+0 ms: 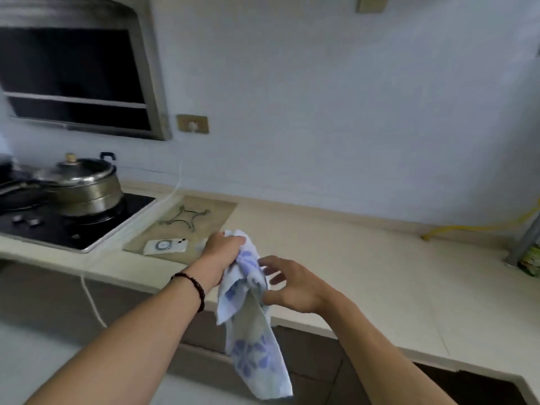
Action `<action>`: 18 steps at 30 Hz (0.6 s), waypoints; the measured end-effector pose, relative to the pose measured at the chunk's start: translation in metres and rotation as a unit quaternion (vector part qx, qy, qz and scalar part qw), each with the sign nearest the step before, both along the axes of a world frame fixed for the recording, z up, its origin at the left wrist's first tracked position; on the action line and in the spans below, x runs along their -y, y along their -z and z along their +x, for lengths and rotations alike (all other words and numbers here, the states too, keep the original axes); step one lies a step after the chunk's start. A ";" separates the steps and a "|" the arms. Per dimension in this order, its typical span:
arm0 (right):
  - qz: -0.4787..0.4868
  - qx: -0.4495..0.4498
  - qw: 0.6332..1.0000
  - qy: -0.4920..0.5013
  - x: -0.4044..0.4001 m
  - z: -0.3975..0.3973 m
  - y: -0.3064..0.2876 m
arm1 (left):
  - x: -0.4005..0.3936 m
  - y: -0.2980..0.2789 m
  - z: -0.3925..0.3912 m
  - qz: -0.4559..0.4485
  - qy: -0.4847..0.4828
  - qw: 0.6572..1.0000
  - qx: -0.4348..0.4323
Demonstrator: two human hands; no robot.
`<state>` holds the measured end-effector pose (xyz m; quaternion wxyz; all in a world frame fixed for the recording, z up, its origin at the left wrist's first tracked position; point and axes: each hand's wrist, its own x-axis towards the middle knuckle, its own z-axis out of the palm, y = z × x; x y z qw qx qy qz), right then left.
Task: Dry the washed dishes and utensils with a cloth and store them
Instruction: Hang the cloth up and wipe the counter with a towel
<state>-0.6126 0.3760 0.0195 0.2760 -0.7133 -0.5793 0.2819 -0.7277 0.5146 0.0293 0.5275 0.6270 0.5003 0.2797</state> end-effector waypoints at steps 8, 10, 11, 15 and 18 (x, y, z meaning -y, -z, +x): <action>0.127 0.054 0.988 -0.074 -0.142 -0.186 -0.042 | -0.104 -0.033 -0.224 -0.016 -0.095 0.995 -0.003; 0.144 0.042 0.984 -0.092 -0.182 -0.241 -0.058 | -0.124 -0.044 -0.288 -0.026 -0.080 0.996 -0.008; 0.159 0.031 0.982 -0.099 -0.200 -0.262 -0.063 | -0.132 -0.047 -0.313 -0.035 -0.058 0.998 -0.004; 0.184 -0.047 0.960 -0.206 -0.277 -0.364 -0.084 | -0.156 -0.057 -0.423 -0.032 -0.003 0.993 0.117; 0.179 -0.096 0.937 -0.283 -0.332 -0.435 -0.090 | -0.169 -0.065 -0.492 0.014 -0.039 0.995 0.087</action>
